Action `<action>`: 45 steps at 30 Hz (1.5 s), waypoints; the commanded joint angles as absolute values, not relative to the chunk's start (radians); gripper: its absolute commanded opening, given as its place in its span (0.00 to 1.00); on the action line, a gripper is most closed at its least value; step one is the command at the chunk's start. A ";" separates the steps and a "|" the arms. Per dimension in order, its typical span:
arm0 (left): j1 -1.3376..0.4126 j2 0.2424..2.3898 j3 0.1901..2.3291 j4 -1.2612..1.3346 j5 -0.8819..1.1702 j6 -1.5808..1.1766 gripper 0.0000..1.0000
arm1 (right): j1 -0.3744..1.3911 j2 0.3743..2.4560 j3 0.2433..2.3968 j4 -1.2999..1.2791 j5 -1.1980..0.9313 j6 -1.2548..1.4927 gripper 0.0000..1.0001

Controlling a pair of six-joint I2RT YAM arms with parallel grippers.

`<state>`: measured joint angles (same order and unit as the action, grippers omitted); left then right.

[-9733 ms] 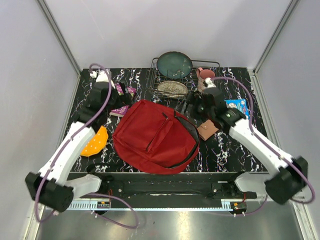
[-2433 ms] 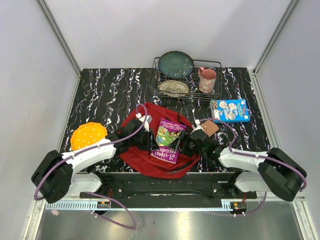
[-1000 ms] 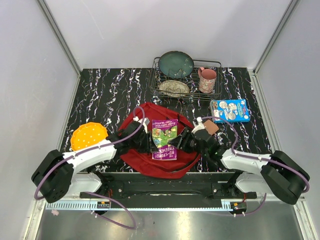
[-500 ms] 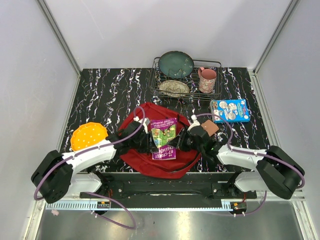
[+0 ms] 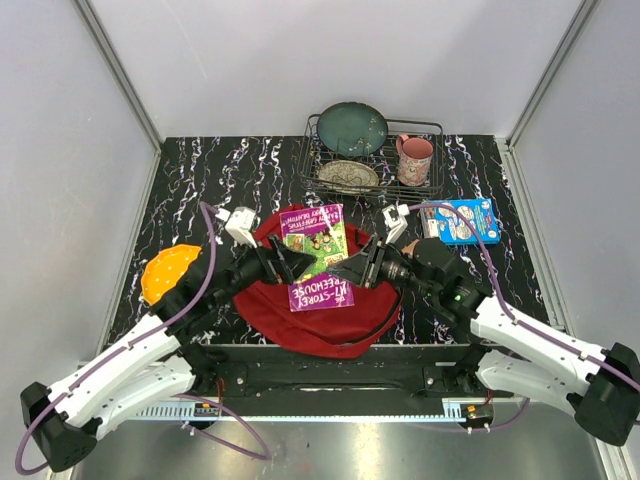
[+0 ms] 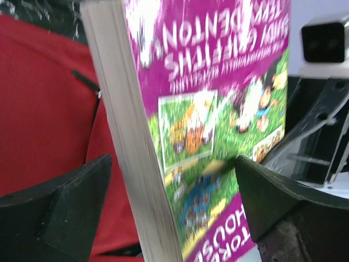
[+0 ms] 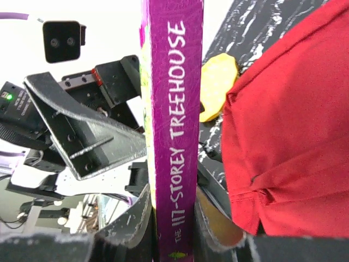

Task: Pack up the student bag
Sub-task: Pick up the book from the student bag.

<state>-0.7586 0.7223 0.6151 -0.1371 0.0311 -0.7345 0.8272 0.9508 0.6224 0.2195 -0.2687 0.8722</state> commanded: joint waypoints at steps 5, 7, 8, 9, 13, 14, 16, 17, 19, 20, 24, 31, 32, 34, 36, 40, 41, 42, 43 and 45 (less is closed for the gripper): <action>-0.687 0.696 0.644 0.146 0.155 -0.768 0.99 | 0.839 0.890 0.672 0.484 -0.481 0.959 0.00; -0.670 0.695 0.649 0.181 0.217 -0.770 0.99 | 0.839 0.887 0.667 0.517 -0.503 0.985 0.00; -0.657 0.693 0.655 0.187 0.235 -0.770 0.99 | 0.839 0.884 0.669 0.529 -0.511 0.989 0.00; -0.650 0.692 0.657 0.192 0.253 -0.769 0.99 | 0.841 0.884 0.666 0.543 -0.520 0.995 0.00; -0.635 0.683 0.657 0.219 0.322 -0.773 0.99 | 0.839 0.891 0.660 0.591 -0.549 1.020 0.00; -0.635 0.681 0.650 0.235 0.336 -0.776 0.99 | 0.839 0.905 0.660 0.603 -0.573 1.025 0.00; -0.634 0.680 0.649 0.259 0.369 -0.778 0.88 | 0.839 0.922 0.670 0.601 -0.595 1.022 0.00; -0.634 0.681 0.653 0.259 0.374 -0.781 0.72 | 0.839 0.937 0.675 0.583 -0.603 1.022 0.00; -0.634 0.683 0.657 0.265 0.374 -0.779 0.44 | 0.839 0.948 0.695 0.552 -0.598 1.003 0.02; -0.632 0.686 0.663 0.259 0.370 -0.781 0.17 | 0.839 0.956 0.699 0.526 -0.586 0.996 0.05; -0.629 0.710 0.693 0.196 0.313 -0.794 0.00 | 0.839 0.939 0.707 0.462 -0.474 0.968 0.28; -0.600 0.634 0.669 0.172 0.011 -0.900 0.00 | 0.839 0.772 0.629 0.173 -0.062 1.005 0.90; -0.592 0.621 0.649 0.185 0.002 -0.908 0.00 | 0.839 0.718 0.600 0.185 -0.023 1.024 0.93; -0.591 0.594 0.628 0.250 -0.060 -0.926 0.00 | 0.839 0.681 0.539 0.186 -0.011 1.080 0.96; -0.589 0.589 0.609 0.287 -0.075 -0.943 0.00 | 0.839 0.661 0.502 0.183 -0.021 1.130 0.96; -0.588 0.621 0.595 0.368 -0.066 -0.971 0.00 | 0.844 0.673 0.433 0.323 -0.069 1.180 0.97; -0.589 0.626 0.575 0.391 -0.064 -0.982 0.00 | 0.845 0.701 0.428 0.363 -0.075 1.189 0.97; -0.589 0.633 0.565 0.415 -0.061 -1.003 0.00 | 0.844 0.719 0.433 0.376 -0.080 1.190 0.97; -0.589 0.637 0.560 0.442 -0.057 -1.009 0.00 | 0.844 0.738 0.439 0.388 -0.087 1.190 0.97; -0.589 0.652 0.564 0.442 -0.046 -1.009 0.00 | 0.845 0.794 0.446 0.452 -0.107 1.201 0.97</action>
<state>-0.5903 0.6388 0.5594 0.2310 -0.0311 -0.9466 0.8356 0.7250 0.4316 0.2802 -0.0910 1.1519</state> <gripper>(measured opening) 0.316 0.967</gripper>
